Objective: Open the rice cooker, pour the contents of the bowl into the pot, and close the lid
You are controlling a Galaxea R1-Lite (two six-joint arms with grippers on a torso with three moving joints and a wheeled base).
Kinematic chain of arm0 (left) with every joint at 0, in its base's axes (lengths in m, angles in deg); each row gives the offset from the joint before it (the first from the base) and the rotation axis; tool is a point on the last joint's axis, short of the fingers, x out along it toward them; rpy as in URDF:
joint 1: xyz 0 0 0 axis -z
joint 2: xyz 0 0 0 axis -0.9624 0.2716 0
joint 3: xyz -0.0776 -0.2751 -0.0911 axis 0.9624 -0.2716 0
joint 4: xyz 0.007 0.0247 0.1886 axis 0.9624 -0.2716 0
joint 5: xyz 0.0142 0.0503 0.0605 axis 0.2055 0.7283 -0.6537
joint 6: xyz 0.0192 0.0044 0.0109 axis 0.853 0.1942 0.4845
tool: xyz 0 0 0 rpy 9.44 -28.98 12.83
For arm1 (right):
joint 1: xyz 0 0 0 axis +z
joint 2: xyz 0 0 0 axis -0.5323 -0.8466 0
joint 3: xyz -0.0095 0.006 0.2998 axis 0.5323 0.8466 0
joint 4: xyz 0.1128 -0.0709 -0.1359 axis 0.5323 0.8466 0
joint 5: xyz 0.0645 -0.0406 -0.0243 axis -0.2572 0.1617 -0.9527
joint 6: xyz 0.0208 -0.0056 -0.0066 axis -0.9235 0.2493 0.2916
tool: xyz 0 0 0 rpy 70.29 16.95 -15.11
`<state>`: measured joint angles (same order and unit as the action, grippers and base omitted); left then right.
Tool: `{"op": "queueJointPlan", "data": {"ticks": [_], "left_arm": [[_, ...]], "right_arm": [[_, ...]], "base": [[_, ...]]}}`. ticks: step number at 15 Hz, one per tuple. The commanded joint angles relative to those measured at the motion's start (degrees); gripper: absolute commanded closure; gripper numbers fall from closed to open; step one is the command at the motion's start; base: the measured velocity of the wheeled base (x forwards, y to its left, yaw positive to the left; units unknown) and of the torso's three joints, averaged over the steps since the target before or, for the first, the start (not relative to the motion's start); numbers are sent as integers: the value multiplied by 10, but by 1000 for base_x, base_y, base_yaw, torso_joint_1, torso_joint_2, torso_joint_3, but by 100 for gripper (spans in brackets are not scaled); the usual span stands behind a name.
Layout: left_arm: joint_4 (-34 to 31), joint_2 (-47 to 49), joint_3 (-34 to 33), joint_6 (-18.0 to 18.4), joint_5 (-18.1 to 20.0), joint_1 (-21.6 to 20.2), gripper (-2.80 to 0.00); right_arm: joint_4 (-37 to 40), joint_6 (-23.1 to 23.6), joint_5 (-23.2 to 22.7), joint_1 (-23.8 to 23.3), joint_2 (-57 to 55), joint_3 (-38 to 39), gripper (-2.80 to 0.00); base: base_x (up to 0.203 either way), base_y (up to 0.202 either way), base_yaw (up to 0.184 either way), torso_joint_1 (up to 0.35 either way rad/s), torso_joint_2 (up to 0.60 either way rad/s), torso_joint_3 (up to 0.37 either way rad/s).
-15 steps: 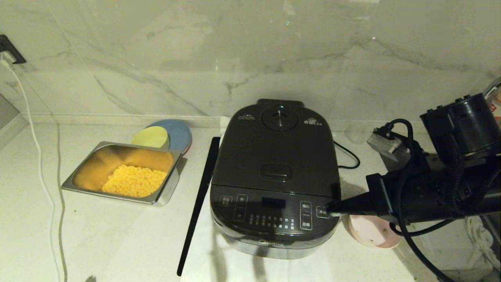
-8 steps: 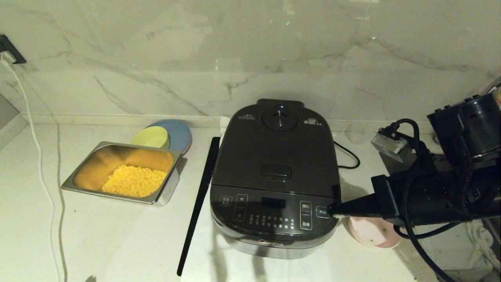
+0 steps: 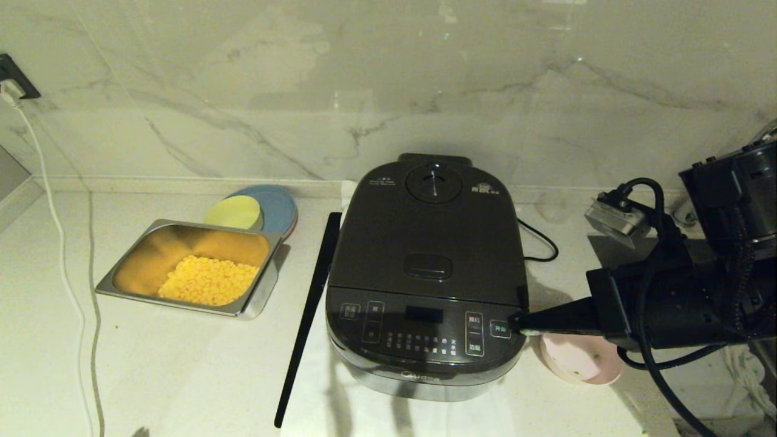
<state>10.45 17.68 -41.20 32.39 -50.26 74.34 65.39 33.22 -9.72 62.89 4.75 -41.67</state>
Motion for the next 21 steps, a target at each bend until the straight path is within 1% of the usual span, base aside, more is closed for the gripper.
{"op": "queueJointPlan", "data": {"ticks": [1, 9, 14, 21], "left_arm": [[0, 0, -5, 0, 0, 0, 0], [0, 0, -5, 0, 0, 0, 0], [0, 0, -5, 0, 0, 0, 0], [0, 0, -5, 0, 0, 0, 0]], "right_arm": [[1, -2, -2, 0, 7, 3, 0], [0, 1, -3, 0, 12, 2, 0], [0, 0, -3, 9, 2, 2, 0], [-1, 0, -4, 9, -13, 6, 0]], "base": [[0, 0, 0, 0, 0, 0], [0, 0, 0, 0, 0, 0], [0, 0, 0, 0, 0, 0], [0, 0, 0, 0, 0, 0]]}}
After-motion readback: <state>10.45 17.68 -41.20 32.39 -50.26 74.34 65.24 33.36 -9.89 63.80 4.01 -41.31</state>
